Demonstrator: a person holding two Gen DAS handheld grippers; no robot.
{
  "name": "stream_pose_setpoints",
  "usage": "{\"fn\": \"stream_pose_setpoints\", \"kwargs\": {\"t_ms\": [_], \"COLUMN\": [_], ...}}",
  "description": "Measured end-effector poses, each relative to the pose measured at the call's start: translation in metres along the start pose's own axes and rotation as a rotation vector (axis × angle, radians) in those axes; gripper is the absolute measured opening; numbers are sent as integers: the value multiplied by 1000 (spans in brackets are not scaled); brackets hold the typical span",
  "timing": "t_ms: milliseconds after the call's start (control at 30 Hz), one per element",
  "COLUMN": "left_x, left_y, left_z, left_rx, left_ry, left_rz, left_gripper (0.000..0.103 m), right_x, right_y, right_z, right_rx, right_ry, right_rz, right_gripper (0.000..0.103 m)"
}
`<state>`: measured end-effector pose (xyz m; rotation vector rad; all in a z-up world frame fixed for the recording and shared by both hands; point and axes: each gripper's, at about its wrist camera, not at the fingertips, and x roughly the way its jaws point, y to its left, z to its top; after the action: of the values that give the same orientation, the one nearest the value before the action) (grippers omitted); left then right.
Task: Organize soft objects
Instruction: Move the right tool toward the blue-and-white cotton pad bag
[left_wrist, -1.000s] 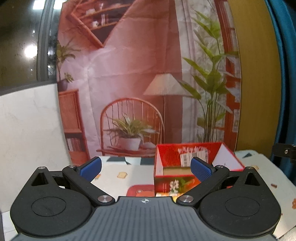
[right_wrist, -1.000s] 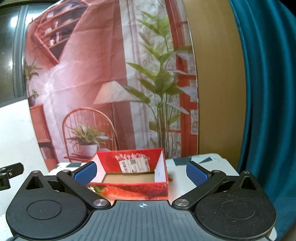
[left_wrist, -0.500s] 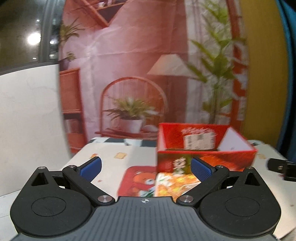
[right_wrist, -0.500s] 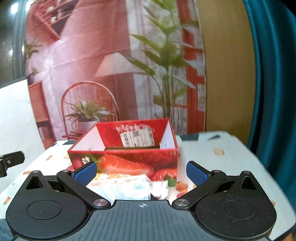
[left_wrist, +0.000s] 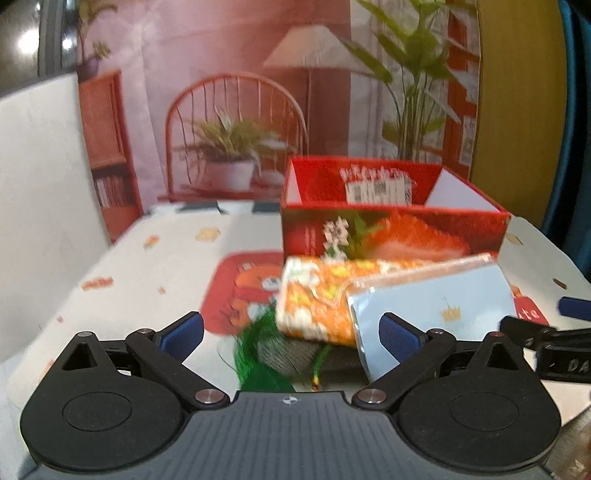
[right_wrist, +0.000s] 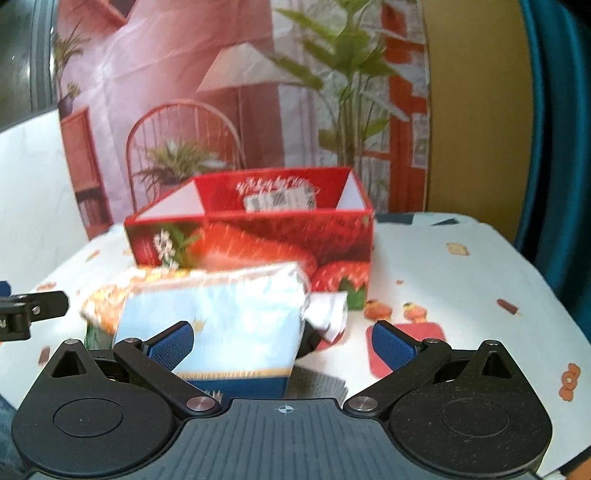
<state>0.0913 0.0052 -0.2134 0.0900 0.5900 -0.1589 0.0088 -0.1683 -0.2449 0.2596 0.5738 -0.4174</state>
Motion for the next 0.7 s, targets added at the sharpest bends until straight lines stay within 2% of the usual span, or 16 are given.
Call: {"fn": "stream_pose_setpoints", "kwargs": {"t_ms": [167,333,700], "left_x": [13,29,29], "left_y": [9,8,-2], "left_z": [-8,-17,-20], "left_rx": [-68,-89,-66], "left_ry": [59,129,136], "left_rz": [-79,-116,-162], "left_gripper": [95,86,84], "right_x": [9,13,21], "right_y": [6,8,4], "right_z": [-7,-13,-19], "right_rx": [-23,-29,-9], "right_ry": [70,114,168], "right_rz": [41,73,103], "right_gripper": [97,87,77]}}
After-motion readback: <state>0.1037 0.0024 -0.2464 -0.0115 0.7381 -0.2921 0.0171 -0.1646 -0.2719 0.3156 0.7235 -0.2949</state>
